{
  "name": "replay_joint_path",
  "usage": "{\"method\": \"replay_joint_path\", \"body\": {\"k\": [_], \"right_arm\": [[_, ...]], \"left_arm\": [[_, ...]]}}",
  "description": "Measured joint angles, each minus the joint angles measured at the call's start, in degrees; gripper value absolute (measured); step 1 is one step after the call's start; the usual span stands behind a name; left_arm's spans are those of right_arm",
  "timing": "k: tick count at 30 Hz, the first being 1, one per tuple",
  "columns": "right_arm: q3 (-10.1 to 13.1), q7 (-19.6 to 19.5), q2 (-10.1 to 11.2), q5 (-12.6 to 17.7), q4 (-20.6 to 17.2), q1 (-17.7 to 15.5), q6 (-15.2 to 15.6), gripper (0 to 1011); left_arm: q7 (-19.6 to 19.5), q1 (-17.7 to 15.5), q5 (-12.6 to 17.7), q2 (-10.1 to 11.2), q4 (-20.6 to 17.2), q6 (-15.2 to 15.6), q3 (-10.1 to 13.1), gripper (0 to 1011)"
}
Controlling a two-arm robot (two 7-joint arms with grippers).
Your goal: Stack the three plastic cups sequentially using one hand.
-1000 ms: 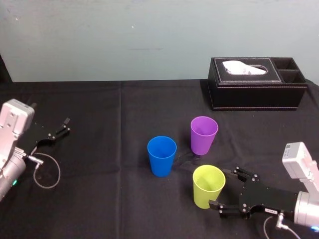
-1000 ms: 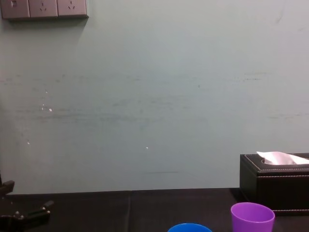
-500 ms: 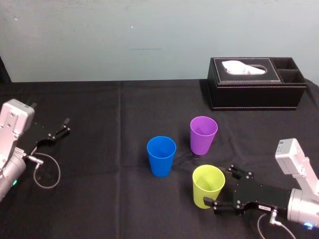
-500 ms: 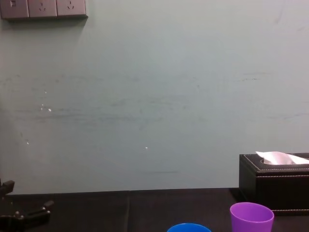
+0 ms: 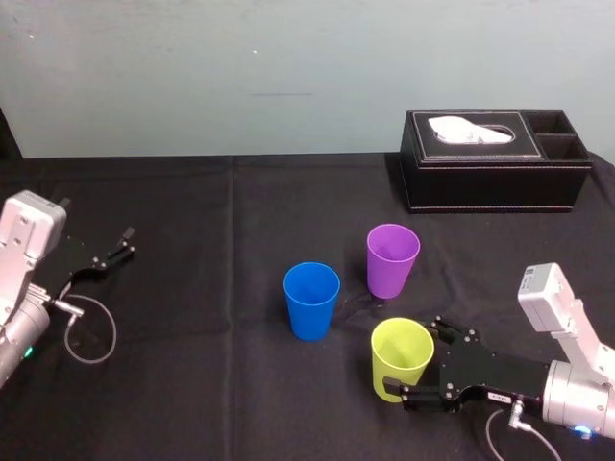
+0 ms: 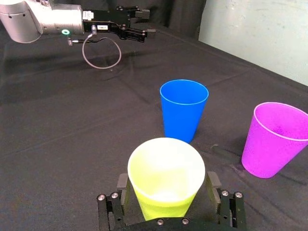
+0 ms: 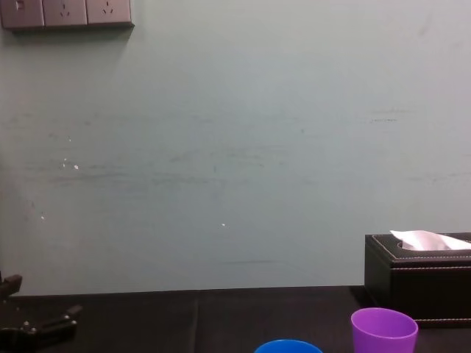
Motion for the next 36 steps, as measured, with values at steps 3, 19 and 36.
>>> {"method": "replay_joint_path", "body": {"k": [3,19,36], "right_arm": [[0.0,0.0,0.0,0.0,0.0,0.0,0.0,1004],[0.2,0.0,0.1,0.0,-0.1,-0.1,-0.1,758],[0.2,0.0,0.2,0.0,-0.2,-0.2,-0.2,731]], "left_arm": [[0.0,0.0,0.0,0.0,0.0,0.0,0.0,1010],[0.0,0.0,0.0,0.0,0.0,0.0,0.0,1010],[0.0,0.0,0.0,0.0,0.0,0.0,0.0,1010]]}}
